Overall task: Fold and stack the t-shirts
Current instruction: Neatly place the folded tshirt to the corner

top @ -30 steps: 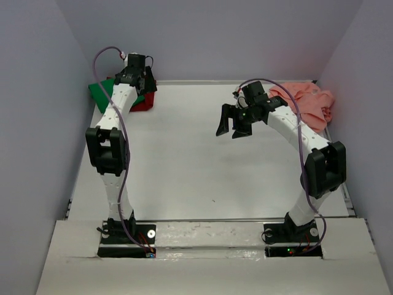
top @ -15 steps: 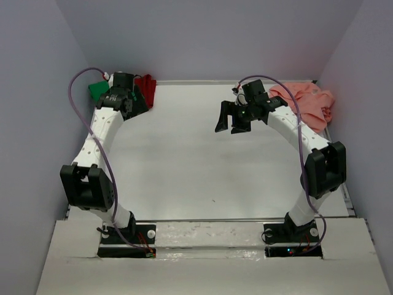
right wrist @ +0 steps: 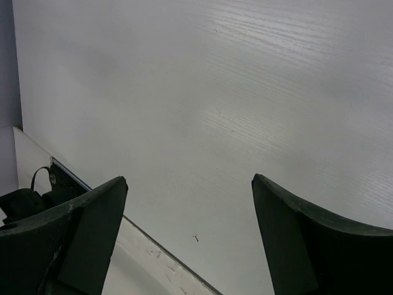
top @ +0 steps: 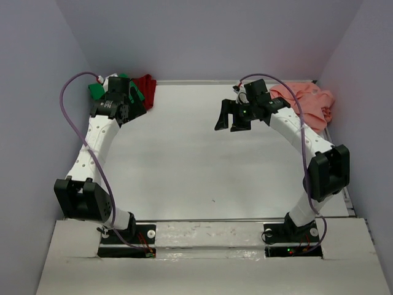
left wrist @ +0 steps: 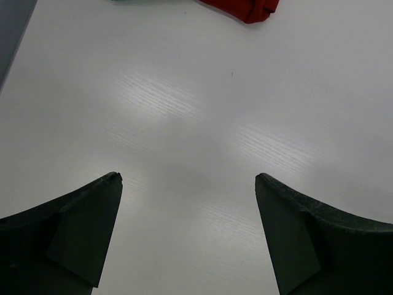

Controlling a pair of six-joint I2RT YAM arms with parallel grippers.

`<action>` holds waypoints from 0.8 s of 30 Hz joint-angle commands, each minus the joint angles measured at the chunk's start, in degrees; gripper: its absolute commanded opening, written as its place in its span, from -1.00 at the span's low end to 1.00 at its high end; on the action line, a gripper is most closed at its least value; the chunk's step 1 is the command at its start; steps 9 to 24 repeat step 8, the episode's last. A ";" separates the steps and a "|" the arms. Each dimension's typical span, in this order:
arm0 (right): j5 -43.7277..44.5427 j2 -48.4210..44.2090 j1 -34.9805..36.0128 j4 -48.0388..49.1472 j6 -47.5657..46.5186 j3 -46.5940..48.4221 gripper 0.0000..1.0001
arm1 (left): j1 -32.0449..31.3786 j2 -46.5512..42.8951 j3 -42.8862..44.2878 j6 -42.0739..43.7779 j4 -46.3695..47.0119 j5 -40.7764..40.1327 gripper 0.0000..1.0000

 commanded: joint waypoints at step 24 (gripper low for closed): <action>-0.93 -4.33 0.55 3.49 0.06 -1.17 0.76 | -0.09 -2.21 -0.33 0.34 -0.10 -0.13 0.98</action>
